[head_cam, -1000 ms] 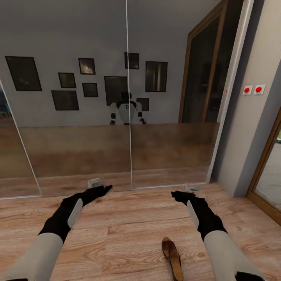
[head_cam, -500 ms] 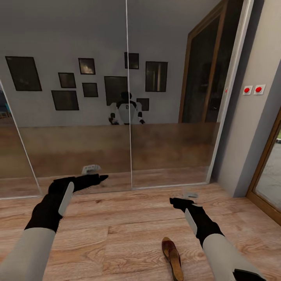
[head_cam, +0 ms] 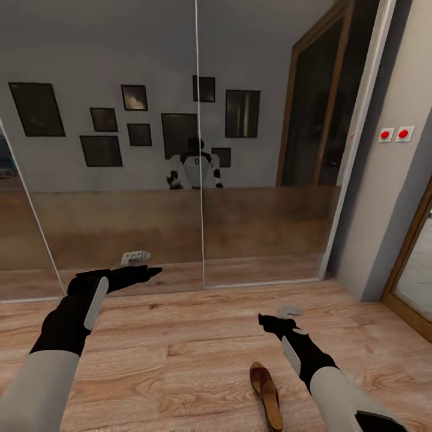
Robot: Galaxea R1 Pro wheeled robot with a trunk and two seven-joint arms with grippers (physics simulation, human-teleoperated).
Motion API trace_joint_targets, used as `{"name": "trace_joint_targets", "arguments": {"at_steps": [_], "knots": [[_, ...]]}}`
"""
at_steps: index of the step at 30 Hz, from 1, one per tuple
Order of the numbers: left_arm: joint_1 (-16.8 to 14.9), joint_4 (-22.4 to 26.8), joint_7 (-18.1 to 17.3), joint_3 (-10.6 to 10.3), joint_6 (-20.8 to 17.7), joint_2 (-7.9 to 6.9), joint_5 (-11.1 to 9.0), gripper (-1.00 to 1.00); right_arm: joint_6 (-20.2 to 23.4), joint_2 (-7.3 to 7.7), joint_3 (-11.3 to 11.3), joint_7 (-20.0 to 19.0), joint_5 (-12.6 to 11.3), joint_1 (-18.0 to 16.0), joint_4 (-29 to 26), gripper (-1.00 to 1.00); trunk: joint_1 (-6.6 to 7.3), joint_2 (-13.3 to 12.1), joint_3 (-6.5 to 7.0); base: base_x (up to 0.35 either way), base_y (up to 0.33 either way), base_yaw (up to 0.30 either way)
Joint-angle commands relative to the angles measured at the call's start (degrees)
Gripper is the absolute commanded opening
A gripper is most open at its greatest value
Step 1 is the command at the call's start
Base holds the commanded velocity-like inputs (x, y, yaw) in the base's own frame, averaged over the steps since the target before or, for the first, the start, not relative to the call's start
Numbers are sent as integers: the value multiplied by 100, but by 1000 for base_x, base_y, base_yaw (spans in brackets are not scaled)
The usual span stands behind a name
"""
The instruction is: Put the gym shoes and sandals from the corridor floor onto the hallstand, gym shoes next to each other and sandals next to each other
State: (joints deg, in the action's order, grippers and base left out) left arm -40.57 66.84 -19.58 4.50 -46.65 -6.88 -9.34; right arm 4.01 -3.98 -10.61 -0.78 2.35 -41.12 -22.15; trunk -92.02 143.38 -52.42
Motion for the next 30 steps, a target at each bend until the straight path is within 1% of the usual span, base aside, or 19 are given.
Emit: {"name": "trace_joint_targets", "arguments": {"at_steps": [1, 8, 13, 15, 16, 18, 19, 20, 24, 25, 27, 30], "knots": [[-5, 4, -2, 4, -39, -4, -37, 100, 25, -6, -36, -9, 21, -1, -5, 100, -1, 5, -36, 0, 0, 150], [-4, 5, -2, -1, -38, -7, -40, 100, 21, -6, -37, -27, 20, 4, 124, 100, -19, 14, -243, 0, 0, 161], [-4, 3, -2, -8, -28, -7, -41, 100, 20, -6, -42, -34, 14, 5, 490, 100, -32, 21, -393, 0, 0, 165], [-4, 0, -2, -9, -23, -7, -41, 100, 16, -3, -48, -35, 4, 6, 669, 100, -37, 24, -452, 0, 0, 164], [-4, -1, -2, -19, -21, -7, -42, 100, 14, 3, -61, -36, -6, 7, 885, 100, -40, 25, -482, 0, 0, 157], [-4, -2, -2, -22, -21, -5, -42, 100, 11, 6, -65, -36, -21, 7, 993, 100, -45, 28, -543, 0, 0, 145], [-4, -3, -2, -25, -20, -5, -42, 100, 8, 9, -69, -36, -82, 7, 1159, 100, -47, 29, -572, 0, 0, 83], [-4, -3, -2, -27, -20, -3, -42, 100, 6, 10, -71, -36, -224, 7, 1293, 100, -50, 30, -597, 0, 0, 43], [-4, -4, -2, -28, -20, 1, -38, 100, 4, 17, -72, -23, -492, 11, 1408, 100, -60, 36, -692, 0, 0, 21], [-4, -4, -2, -28, -18, 1, -39, 100, 4, 20, -72, -18, -516, 12, 1416, 100, -63, 37, -715, 0, 0, 9], [-4, -4, -2, -28, -16, 2, -39, 100, 4, 64, -72, -8, -567, 14, 1436, 100, -63, 37, -716, 0, 0, 5], [-4, -4, -2, -33, -13, 2, -37, 100, 4, 216, -72, 0, -601, 19, 1453, 100, -63, 37, -717, 0, 0, 2]]}}
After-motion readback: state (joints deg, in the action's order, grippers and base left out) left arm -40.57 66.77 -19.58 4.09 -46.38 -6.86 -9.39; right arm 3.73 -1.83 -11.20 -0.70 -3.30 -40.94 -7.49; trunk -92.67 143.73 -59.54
